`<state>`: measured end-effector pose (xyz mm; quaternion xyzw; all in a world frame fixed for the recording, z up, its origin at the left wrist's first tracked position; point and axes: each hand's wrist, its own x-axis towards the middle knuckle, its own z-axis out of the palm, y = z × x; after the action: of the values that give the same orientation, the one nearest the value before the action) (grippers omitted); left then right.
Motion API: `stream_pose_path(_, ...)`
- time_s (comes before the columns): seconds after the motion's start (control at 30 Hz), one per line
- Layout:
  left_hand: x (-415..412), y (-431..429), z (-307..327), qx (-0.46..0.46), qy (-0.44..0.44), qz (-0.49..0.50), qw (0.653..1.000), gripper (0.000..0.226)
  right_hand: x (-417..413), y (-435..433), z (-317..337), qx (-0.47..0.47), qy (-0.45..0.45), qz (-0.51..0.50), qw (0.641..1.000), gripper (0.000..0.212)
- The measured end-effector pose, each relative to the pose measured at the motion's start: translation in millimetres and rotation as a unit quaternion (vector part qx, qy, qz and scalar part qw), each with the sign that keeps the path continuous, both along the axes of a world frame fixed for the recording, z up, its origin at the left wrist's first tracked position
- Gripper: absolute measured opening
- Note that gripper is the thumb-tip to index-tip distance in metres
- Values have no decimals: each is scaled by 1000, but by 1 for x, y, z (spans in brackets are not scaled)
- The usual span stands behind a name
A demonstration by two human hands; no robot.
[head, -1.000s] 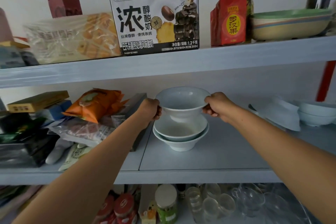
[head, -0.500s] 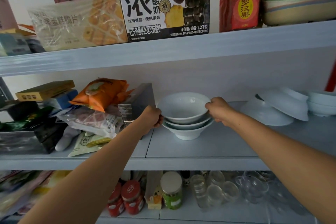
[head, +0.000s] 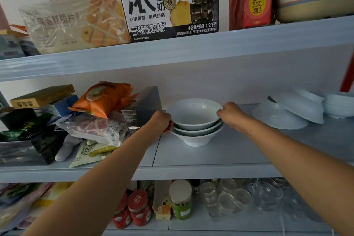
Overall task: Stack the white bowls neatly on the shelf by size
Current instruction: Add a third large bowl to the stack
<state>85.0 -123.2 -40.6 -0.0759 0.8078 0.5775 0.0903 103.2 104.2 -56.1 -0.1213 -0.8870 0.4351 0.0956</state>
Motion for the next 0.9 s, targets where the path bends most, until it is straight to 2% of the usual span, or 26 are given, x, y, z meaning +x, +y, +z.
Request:
stream_pose_path(0.23,1,-6,1,-16,-19,-20,999,24,4,-3,2,-20,-7,-4,1000,20)
stream_pose_path(0.3,-1,-11,1,-37,-1,-28,999,25,4,-2,3,-35,-12,-4,999,21)
stream_pose_path(0.37,-3,-18,-3,-141,95,-28,985,25,5,-2,3,-36,-17,-8,999,20)
stream_pose_path(0.4,-3,-22,-4,-215,163,-21,963,27,5,-1,5,-21,-11,-17,1000,20)
stream_pose_path(0.43,0,-23,-2,-257,226,-14,939,33,5,0,7,7,7,-33,999,22)
stream_pose_path(0.47,4,-20,3,-263,268,-15,927,38,5,1,11,39,31,-52,997,26)
stream_pose_path(0.53,9,-5,17,-223,299,-34,927,40,7,2,22,75,83,-81,990,31)
stream_pose_path(0.6,8,18,29,-164,290,-68,940,37,10,3,34,71,117,-70,988,31)
stream_pose_path(0.73,20,79,41,-104,326,-145,928,32,27,18,41,13,147,-45,988,28)
stream_pose_path(0.9,34,164,36,-64,304,-233,921,31,55,84,28,-67,132,-112,983,26)
